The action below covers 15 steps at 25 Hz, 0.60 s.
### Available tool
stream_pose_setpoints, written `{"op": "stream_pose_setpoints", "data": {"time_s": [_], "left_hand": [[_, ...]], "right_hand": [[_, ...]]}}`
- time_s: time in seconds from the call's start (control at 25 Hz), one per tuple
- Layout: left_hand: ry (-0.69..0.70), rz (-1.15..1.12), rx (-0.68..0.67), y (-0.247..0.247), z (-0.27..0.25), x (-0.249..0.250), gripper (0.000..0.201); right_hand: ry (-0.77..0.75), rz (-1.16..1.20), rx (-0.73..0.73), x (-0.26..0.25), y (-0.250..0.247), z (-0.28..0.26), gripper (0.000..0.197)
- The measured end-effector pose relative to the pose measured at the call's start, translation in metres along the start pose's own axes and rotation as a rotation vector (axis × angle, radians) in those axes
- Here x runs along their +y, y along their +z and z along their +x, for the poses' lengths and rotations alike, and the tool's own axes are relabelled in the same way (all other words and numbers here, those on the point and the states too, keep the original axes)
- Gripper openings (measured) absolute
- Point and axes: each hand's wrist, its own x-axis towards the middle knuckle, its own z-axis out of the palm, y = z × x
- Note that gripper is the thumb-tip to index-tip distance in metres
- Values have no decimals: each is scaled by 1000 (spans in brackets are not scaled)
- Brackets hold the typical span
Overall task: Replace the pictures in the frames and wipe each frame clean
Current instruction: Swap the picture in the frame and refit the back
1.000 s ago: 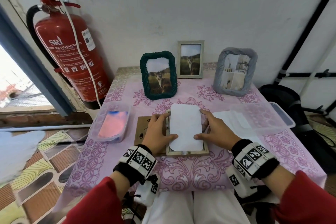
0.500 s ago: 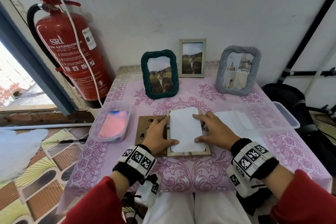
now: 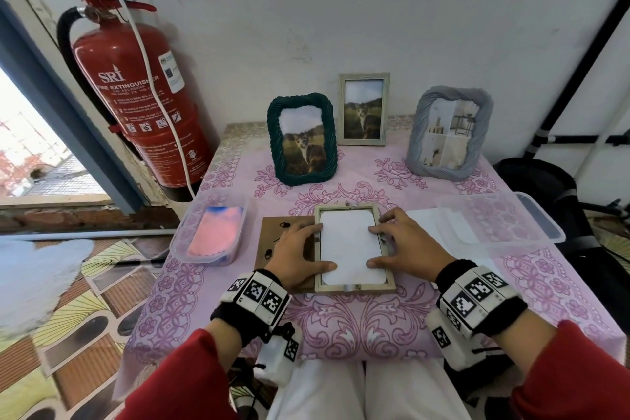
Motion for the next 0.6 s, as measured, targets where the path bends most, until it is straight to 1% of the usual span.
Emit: {"op": "stream_pose_setpoints", "data": {"time_s": [0.04, 0.12, 0.2, 0.24, 0.32, 0.4, 0.48, 0.6], "left_hand": [[-8, -4, 40, -1, -1, 0, 76], [-42, -15, 170, -4, -5, -2, 66], [-130, -1, 267, -9, -9, -8, 58], [-201, 34, 269, -12, -12, -12, 58], [-334, 130, 207, -17, -16, -22, 63], [-377, 183, 162, -18, -19, -28, 64], [-356, 111, 163, -18, -19, -32, 61], [-346, -167, 222, -26, -18, -28, 55]], "right_hand": [[5, -4, 13, -1, -1, 0, 73], [8, -19, 38, -3, -1, -2, 71], [3, -53, 52, -3, -1, -4, 73], [2, -72, 54, -3, -1, -5, 76], [13, -85, 58, -3, 0, -8, 80], [26, -65, 62, -1, 0, -11, 77], [32, -51, 55, 0, 0, -13, 71], [31, -78, 36, 1, 2, -15, 62]]}}
